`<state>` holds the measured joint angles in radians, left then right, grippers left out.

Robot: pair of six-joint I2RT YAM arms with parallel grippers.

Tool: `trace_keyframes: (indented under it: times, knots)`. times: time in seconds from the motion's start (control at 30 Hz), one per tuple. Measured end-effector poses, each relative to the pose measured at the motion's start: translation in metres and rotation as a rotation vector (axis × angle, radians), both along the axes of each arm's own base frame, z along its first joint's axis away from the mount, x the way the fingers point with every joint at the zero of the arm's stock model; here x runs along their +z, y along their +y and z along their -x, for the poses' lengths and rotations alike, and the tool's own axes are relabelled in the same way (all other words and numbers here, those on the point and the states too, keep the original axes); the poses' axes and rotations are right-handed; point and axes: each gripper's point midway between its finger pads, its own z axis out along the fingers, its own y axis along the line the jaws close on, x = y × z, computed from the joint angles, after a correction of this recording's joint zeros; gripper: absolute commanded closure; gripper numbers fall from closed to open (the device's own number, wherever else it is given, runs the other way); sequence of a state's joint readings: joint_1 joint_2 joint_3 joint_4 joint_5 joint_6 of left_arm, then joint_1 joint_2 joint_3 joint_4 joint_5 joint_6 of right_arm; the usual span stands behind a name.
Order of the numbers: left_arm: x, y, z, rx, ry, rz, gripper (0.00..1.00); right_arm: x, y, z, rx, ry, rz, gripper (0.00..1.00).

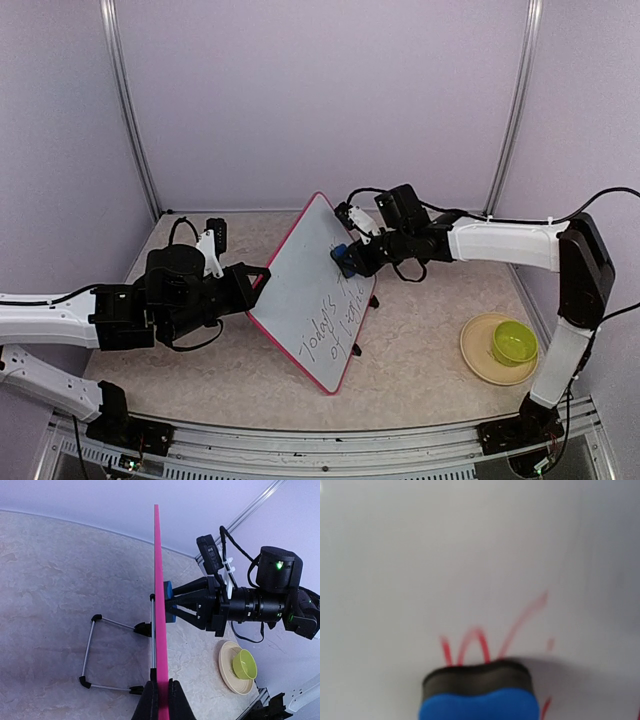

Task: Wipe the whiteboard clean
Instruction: Erase the whiteboard at the center of the board.

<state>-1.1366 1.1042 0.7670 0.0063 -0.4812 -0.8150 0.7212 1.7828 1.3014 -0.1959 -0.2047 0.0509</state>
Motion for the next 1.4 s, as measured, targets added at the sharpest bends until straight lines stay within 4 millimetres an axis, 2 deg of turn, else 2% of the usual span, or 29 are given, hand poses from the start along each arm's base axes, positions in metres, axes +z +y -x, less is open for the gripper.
trace_keyframes:
  times: [0.2, 0.3, 0.4, 0.63, 0.77, 0.9, 1.03, 1.13, 1.23, 1.4]
  knots:
    - [0.0, 0.0, 0.0, 0.0, 0.0, -0.001, 1.0, 0.029, 0.014, -0.016, 0.003, -0.043, -0.031, 1.0]
    - [0.0, 0.0, 0.0, 0.0, 0.001, -0.006, 0.87, 0.03, 0.014, -0.016, 0.003, -0.046, -0.034, 1.0]
    - [0.002, -0.003, 0.002, -0.026, 0.0, -0.015, 0.79, 0.026, 0.014, -0.016, 0.003, -0.047, -0.035, 1.0]
    - [0.01, -0.01, -0.003, -0.073, 0.003, -0.043, 0.67, -0.009, 0.0, -0.002, -0.003, 0.003, 0.012, 1.0]
    - [0.022, -0.014, -0.009, -0.085, -0.005, -0.053, 0.53, -0.011, -0.004, 0.002, -0.004, 0.007, 0.016, 1.0]
    - [0.042, -0.019, -0.014, -0.091, -0.028, -0.036, 0.4, -0.011, -0.006, 0.004, -0.002, 0.01, 0.015, 1.0]
    - [0.063, -0.02, -0.021, -0.078, -0.037, -0.027, 0.36, -0.014, -0.007, 0.006, -0.001, 0.018, 0.018, 1.0]
    - [0.069, -0.019, -0.033, -0.055, -0.024, -0.047, 0.33, -0.016, -0.007, 0.007, -0.001, 0.023, 0.018, 1.0]
    - [0.065, -0.022, -0.045, -0.043, -0.001, -0.089, 0.33, -0.014, -0.008, 0.008, -0.003, 0.022, 0.014, 1.0]
    - [0.046, -0.026, -0.064, -0.039, 0.048, -0.172, 0.34, -0.007, -0.009, 0.011, -0.003, 0.017, -0.001, 1.0]
